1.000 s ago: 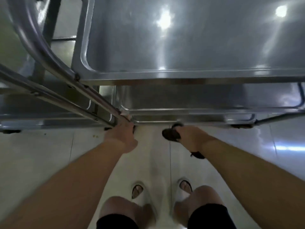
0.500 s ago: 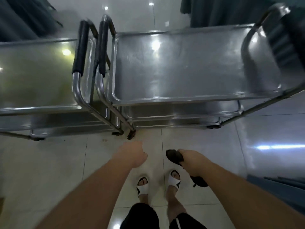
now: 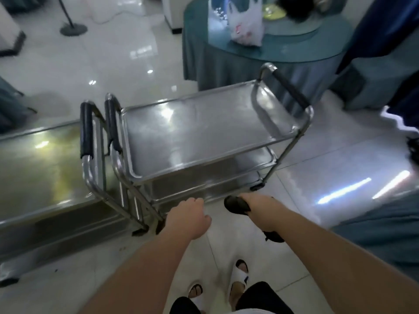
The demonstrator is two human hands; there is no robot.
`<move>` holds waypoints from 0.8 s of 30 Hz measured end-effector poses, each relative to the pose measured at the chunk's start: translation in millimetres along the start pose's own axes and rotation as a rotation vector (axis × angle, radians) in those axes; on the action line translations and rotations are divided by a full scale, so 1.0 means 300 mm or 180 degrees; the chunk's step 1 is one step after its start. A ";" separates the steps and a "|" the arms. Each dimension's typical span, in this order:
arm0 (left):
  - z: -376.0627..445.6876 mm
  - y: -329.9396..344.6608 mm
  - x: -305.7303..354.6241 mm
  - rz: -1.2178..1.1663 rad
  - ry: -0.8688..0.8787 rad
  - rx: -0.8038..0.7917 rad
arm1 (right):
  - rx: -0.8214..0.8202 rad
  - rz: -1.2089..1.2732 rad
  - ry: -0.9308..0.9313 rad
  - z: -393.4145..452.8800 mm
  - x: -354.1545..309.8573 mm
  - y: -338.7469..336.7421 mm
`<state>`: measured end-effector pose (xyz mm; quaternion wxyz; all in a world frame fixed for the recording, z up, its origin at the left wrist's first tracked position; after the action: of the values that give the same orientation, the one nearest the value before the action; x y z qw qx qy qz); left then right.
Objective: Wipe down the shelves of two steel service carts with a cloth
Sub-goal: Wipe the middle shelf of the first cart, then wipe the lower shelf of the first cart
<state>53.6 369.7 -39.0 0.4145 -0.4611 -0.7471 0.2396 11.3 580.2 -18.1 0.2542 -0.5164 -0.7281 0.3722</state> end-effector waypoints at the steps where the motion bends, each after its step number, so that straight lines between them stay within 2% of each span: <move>1: 0.000 -0.004 0.039 0.0046 0.0066 0.0010 | 0.0021 0.0071 0.0067 -0.029 0.023 0.001; 9: 0.065 -0.018 0.446 0.0624 0.0692 0.0006 | 0.0276 0.0595 0.0534 -0.209 0.377 -0.014; 18: 0.271 0.110 1.275 0.0746 0.1381 0.0098 | 0.0617 0.0891 0.1093 -0.367 1.176 -0.057; 24: 0.354 0.211 1.728 0.0713 0.1496 0.0026 | 0.0917 0.1137 0.1420 -0.475 1.661 -0.079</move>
<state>-124.3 861.5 63.2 0.5494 -0.5824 -0.5735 0.1734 -62.6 1084.5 78.4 0.4087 -0.6636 -0.4921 0.3878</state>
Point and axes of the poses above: each hand's wrist, its own z-axis towards the middle knuckle, its own y-axis out of the palm, x = y × z, the point moved 5 cm from there along z, towards the middle knuckle, and after that the axes turned 15 degrees about -z, right-handed, at the moved point
